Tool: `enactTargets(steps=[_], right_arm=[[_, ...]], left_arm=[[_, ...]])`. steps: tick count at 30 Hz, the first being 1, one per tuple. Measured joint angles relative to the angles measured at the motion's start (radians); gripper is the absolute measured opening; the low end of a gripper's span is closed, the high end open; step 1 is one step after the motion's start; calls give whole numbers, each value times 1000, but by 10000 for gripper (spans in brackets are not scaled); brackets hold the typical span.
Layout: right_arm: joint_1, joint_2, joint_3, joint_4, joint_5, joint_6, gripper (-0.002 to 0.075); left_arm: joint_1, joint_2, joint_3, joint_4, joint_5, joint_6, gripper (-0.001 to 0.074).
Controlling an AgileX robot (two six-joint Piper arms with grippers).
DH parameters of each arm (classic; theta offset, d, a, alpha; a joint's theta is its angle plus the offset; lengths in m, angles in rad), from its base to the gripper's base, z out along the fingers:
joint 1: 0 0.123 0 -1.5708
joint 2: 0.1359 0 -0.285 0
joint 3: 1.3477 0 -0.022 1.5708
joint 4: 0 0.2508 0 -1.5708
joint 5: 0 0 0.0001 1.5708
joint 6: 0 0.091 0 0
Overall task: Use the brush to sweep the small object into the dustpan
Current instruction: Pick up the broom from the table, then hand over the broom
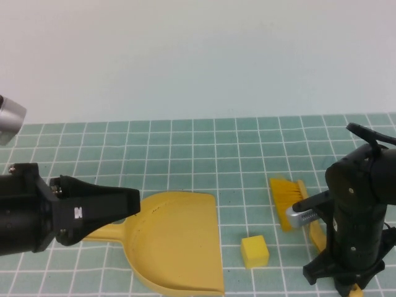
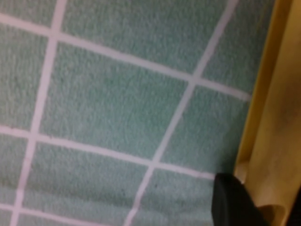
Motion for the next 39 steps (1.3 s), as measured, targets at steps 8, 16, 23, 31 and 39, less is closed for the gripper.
enactTargets(steps=[8,16,23,31,39], right_arm=[[0,-161,-56,-11,135,-14,183],[0,-430,-138,48,280,-63,183],[24,-547,-150,182,302,-86,183],[154,-554,-152,209,302,-53,183],[175,-556,-152,204,302,-32,182]], left_arm=[[0,30,0,8,62,-112,155],[0,164,0,-279,32,-121,501],[-139,342,-2,-546,11,48,532],[-387,546,-93,-544,-121,134,455],[-435,642,-197,-545,-129,147,449]])
